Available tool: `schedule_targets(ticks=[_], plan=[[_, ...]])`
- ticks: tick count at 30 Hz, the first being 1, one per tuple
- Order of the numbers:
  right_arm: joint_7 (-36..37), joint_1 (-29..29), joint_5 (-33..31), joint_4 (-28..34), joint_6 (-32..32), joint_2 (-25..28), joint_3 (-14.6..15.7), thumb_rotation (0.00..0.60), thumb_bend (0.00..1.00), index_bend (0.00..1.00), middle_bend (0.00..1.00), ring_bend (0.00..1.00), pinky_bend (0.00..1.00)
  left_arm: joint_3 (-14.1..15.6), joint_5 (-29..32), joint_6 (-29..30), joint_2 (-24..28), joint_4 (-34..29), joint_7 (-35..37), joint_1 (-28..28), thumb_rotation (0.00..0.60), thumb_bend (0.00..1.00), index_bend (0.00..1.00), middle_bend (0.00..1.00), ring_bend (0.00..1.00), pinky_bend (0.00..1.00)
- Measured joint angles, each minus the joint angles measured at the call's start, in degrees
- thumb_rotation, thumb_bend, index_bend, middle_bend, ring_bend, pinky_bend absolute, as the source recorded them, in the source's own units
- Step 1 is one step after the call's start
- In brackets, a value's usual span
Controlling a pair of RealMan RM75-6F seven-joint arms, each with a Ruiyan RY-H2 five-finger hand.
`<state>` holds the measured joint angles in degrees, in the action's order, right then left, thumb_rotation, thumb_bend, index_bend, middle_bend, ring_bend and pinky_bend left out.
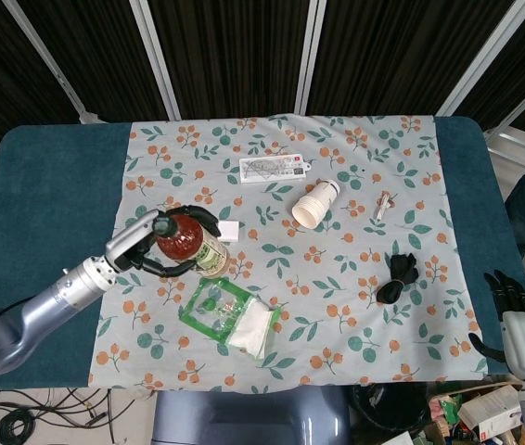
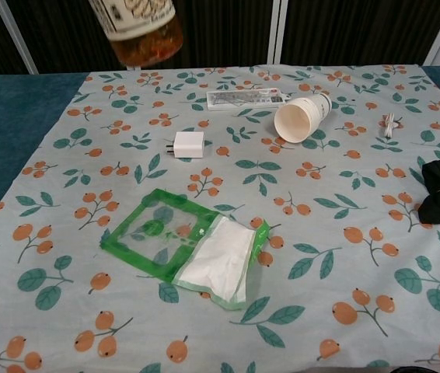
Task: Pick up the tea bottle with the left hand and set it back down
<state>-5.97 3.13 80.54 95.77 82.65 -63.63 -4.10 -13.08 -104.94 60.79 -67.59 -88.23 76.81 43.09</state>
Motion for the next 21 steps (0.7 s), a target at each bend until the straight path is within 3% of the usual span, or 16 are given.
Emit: schedule_targets(ticks=[10,16,21], plan=[[0.0,0.0,0.1,0.0,-0.1,0.1,0.1,0.6,0.13,0.0,0.04,0.06,0.15,2.7,5.4,-7.6,-6.9,6.3,-46.0,-0.2,0.6,0.58,0.29,0.32,0.31,0.52],[-0.4,0.0,0.1,0.0,0.1,0.0,0.0,0.6,0.13,0.0,0.04,0.06,0.15,2.6,7.9,-7.8,-11.0,12.1,-73.7,-0.7,0.6,0.58,0.29,0.32,0.31,0.53],[-0.4,0.0,0.2,0.0,0.1,0.0,0.1,0.6,0.13,0.0,0.04,0.06,0.15,1.7,9.9,-6.5,-12.9,13.0,-88.0,-1.1,0.6,0.58,0.29,0.32,0.31,0.55]])
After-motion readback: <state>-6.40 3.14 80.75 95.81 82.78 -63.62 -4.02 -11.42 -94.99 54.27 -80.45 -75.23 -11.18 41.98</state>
